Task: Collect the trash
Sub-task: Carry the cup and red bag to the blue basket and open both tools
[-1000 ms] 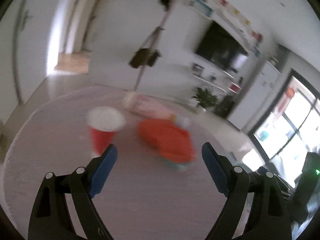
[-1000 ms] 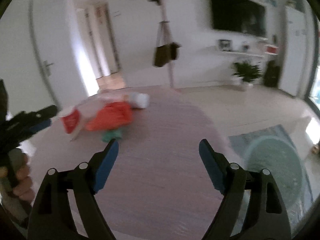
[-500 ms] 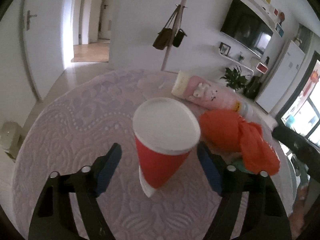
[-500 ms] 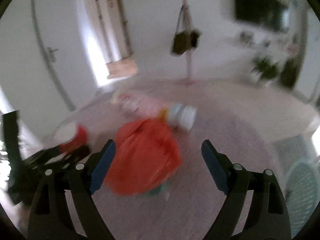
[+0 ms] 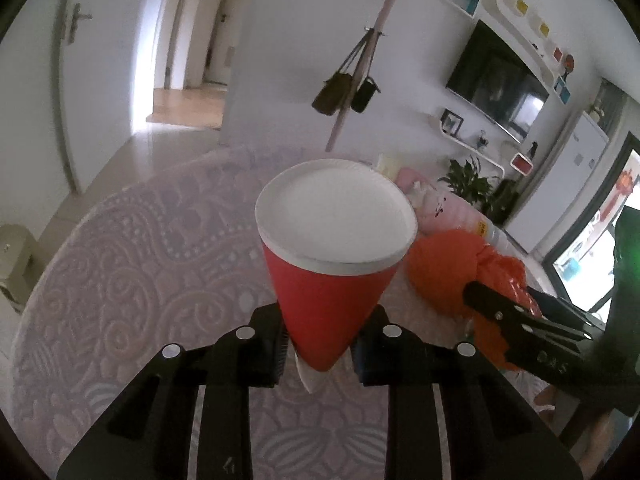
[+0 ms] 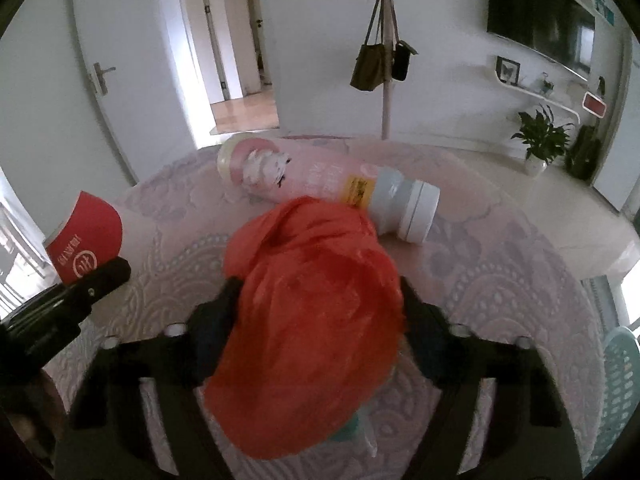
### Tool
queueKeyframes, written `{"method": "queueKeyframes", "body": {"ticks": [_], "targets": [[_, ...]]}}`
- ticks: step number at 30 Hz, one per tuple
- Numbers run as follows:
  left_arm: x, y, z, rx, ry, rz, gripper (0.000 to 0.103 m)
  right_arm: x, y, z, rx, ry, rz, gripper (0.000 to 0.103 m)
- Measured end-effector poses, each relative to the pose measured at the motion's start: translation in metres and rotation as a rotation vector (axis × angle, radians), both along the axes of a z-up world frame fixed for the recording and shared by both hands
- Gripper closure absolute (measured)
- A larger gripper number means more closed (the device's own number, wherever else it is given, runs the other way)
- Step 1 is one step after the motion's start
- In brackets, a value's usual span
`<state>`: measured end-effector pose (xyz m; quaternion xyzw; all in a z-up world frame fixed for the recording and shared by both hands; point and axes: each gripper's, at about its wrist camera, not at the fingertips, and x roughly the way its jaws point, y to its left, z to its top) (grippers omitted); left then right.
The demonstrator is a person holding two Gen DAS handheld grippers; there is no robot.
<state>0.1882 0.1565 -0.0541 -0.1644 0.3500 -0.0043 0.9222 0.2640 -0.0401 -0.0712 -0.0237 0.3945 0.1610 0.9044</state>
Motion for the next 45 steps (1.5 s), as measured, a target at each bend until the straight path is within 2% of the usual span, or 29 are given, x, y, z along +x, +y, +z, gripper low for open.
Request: {"method": "queueKeyframes", "body": {"ticks": [1, 3, 4, 12, 22, 28, 32, 38, 45], "targets": [[0.000, 0.000, 0.000, -0.002, -0.002, -0.002, 0.079, 0.000, 0.000, 0.000, 0.003, 0.000, 0.002, 0.049], [-0.001, 0.000, 0.001, -0.009, -0.008, -0.005, 0.079, -0.003, -0.001, 0.002, 0.011, -0.023, -0.005, 0.072], [-0.002, 0.000, 0.001, -0.008, -0.011, -0.004, 0.079, -0.004, -0.003, 0.003, 0.014, -0.028, -0.006, 0.075], [-0.009, 0.001, 0.003, -0.020, -0.051, -0.012, 0.079, -0.018, -0.018, 0.013, 0.087, -0.058, 0.001, 0.081], [-0.031, -0.023, 0.027, -0.065, -0.151, -0.139, 0.079, -0.073, -0.066, 0.070, 0.190, -0.237, -0.044, 0.081], [-0.054, -0.072, 0.049, -0.068, -0.181, -0.257, 0.079, -0.117, -0.119, 0.088, 0.170, -0.332, -0.149, 0.081], [-0.064, -0.117, 0.061, -0.065, -0.200, -0.346, 0.079, -0.141, -0.169, 0.092, 0.199, -0.343, -0.228, 0.081], [-0.067, -0.188, 0.070, -0.067, -0.196, -0.470, 0.079, -0.175, -0.236, 0.095, 0.164, -0.373, -0.371, 0.081], [-0.055, -0.278, 0.064, -0.087, -0.135, -0.609, 0.079, -0.196, -0.318, 0.079, 0.169, -0.341, -0.569, 0.081]]}}
